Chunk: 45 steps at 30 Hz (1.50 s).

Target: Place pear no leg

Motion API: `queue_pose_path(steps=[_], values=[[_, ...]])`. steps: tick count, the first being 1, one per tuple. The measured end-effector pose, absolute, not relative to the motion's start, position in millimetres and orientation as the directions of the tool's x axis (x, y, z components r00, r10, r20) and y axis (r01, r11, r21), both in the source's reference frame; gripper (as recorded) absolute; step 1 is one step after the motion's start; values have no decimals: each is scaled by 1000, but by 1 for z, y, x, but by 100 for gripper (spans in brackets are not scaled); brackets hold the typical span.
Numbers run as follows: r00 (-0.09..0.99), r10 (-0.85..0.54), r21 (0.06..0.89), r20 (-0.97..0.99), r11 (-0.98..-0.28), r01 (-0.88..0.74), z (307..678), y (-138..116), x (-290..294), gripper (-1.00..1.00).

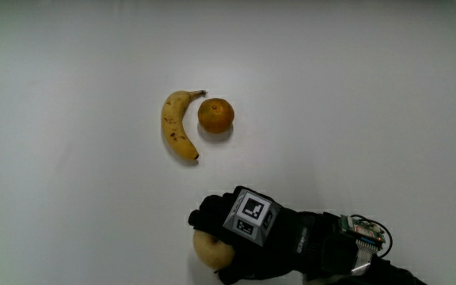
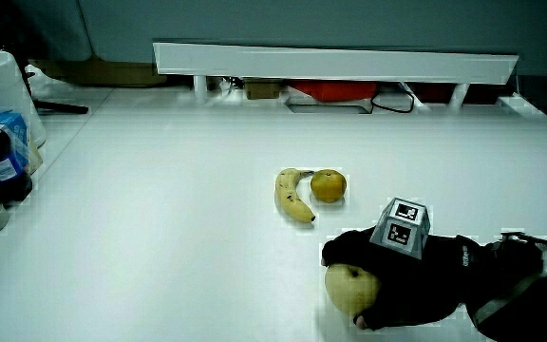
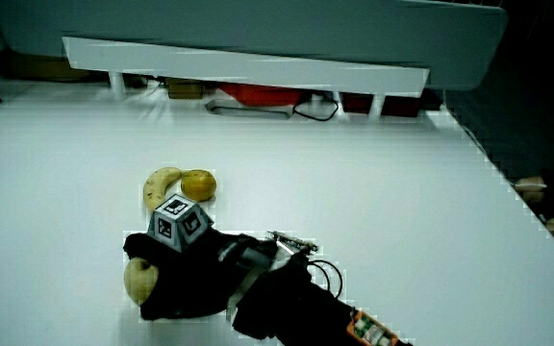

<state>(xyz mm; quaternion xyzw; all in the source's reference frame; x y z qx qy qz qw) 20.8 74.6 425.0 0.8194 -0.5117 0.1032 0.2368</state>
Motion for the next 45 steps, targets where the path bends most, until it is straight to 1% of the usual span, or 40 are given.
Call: queue_pose_path(steps=[13,23,27,34,35,43,45], values=[[462,-783,300,416,-362,-883,431,73,21,0],[472,-733,314,490,-357,-880,442,68,26,0],[475,-728,303,494,-368,-879,442,67,28,-15],[475,-726,306,497,-366,-879,444,68,29,-41],[480,-727,318,491,-363,-876,442,67,29,-44],[499,-724,336,477,-374,-864,445,70,30,-74],[497,-724,350,478,-362,-864,446,71,29,-81]])
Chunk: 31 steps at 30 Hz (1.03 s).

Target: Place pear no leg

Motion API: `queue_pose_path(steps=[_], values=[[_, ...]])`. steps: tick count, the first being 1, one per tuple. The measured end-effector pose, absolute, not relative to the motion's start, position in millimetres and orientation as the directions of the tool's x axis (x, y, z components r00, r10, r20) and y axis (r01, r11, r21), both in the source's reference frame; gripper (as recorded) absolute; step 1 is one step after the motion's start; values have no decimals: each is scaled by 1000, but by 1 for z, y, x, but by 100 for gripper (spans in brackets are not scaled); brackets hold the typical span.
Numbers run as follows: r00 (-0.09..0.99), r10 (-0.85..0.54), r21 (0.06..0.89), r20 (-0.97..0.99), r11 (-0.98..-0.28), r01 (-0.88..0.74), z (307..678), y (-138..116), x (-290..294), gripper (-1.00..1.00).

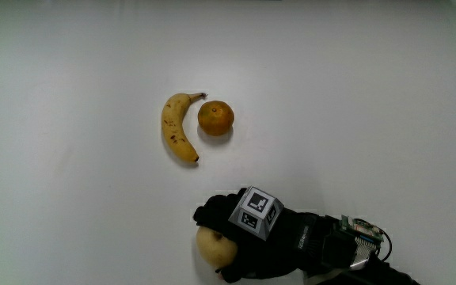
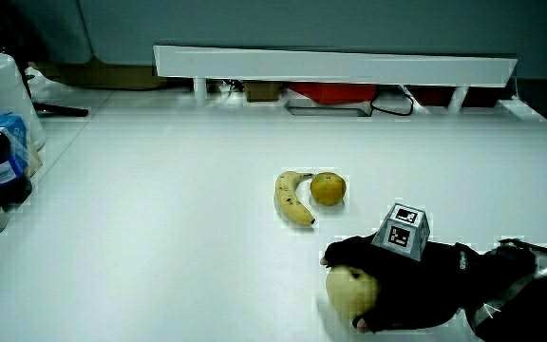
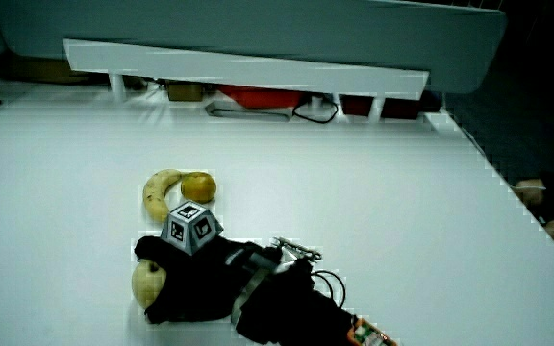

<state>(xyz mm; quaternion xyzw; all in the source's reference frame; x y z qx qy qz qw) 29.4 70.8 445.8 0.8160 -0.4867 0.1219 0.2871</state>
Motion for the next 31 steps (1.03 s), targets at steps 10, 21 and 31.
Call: queue_pose_path(steps=[10,21,31], values=[[503,-741,347,444,-375,-860,442,68,35,-100],[509,-744,294,433,-417,-860,423,59,58,-100],[610,-682,301,403,-531,-792,422,60,124,-100]])
